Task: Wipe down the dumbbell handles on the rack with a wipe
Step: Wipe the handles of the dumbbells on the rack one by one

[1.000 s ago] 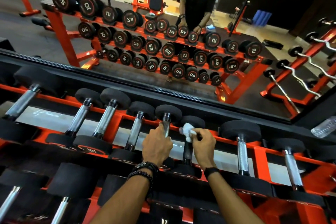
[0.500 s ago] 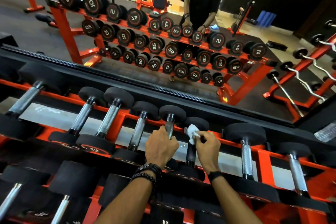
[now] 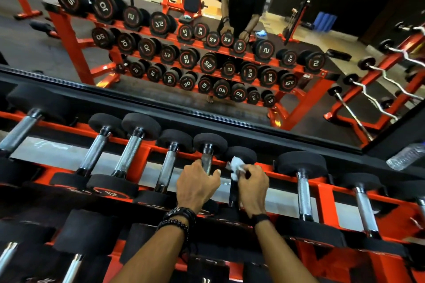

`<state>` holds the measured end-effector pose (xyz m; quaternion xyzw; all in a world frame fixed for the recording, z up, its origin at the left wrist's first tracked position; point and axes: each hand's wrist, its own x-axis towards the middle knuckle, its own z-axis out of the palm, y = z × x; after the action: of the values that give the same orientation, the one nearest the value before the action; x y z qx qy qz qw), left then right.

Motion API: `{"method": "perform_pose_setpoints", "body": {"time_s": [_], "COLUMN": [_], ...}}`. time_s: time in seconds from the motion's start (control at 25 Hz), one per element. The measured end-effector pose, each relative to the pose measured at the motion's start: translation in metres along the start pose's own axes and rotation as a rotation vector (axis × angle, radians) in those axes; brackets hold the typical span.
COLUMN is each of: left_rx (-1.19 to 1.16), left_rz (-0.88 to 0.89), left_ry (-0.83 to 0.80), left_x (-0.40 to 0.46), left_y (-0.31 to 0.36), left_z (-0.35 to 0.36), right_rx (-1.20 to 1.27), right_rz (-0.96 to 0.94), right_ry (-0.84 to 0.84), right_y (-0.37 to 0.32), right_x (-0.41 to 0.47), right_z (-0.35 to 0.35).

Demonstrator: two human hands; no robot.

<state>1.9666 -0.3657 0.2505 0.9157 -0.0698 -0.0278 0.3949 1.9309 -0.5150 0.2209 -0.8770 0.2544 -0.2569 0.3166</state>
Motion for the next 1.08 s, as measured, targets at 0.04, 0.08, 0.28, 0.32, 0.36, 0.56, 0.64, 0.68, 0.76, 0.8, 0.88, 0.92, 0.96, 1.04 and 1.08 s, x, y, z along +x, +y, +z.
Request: {"method": "perform_pose_setpoints", "body": {"time_s": [0.04, 0.08, 0.28, 0.32, 0.36, 0.56, 0.64, 0.68, 0.76, 0.8, 0.88, 0.92, 0.96, 1.04, 1.08], "left_rx": [0.002, 0.006, 0.009, 0.004, 0.000, 0.010, 0.012, 0.015, 0.027, 0.028, 0.021, 0.019, 0.020, 0.024, 0.025], "left_rz": [-0.005, -0.011, 0.001, 0.010, 0.016, 0.022, 0.033, 0.038, 0.041, 0.044, 0.049, 0.047, 0.044, 0.043, 0.049], "left_ry": [-0.004, -0.009, -0.015, -0.015, -0.018, -0.004, -0.003, -0.003, 0.003, 0.006, 0.003, -0.001, -0.002, 0.001, 0.002], "left_x": [0.000, -0.001, 0.002, 0.002, 0.002, 0.001, 0.002, 0.003, 0.004, 0.004, 0.004, 0.004, 0.003, 0.004, 0.004], "left_y": [0.000, 0.000, -0.003, -0.003, -0.003, -0.004, -0.005, -0.006, -0.008, -0.008, -0.008, -0.008, -0.008, -0.009, -0.009], "left_z": [-0.001, -0.002, 0.002, 0.002, 0.003, 0.002, 0.004, 0.005, 0.006, 0.006, 0.007, 0.007, 0.006, 0.007, 0.008], "right_rx": [0.016, 0.024, 0.054, 0.042, 0.015, 0.036, -0.010, -0.042, -0.023, 0.027, 0.243, 0.371, 0.535, 0.815, 0.890], "right_rz": [-0.008, -0.021, -0.018, -0.009, 0.008, 0.110, 0.137, 0.159, 0.271, 0.360, 0.530, 0.585, 0.634, 0.727, 0.764], "right_ry": [0.009, 0.007, -0.080, -0.088, -0.092, -0.088, -0.145, -0.202, -0.361, -0.414, -0.381, -0.337, -0.321, -0.440, -0.560], "right_y": [-0.001, 0.000, 0.009, 0.007, 0.004, 0.004, 0.018, 0.023, 0.033, 0.033, 0.026, 0.021, 0.018, 0.017, 0.021], "right_x": [0.007, 0.006, -0.050, -0.048, -0.037, 0.024, 0.006, -0.009, -0.023, -0.015, 0.021, 0.035, 0.043, 0.030, 0.015], "right_z": [0.002, 0.002, -0.020, -0.021, -0.019, -0.005, -0.008, -0.012, -0.013, -0.010, -0.001, 0.002, 0.004, 0.000, -0.007]}}
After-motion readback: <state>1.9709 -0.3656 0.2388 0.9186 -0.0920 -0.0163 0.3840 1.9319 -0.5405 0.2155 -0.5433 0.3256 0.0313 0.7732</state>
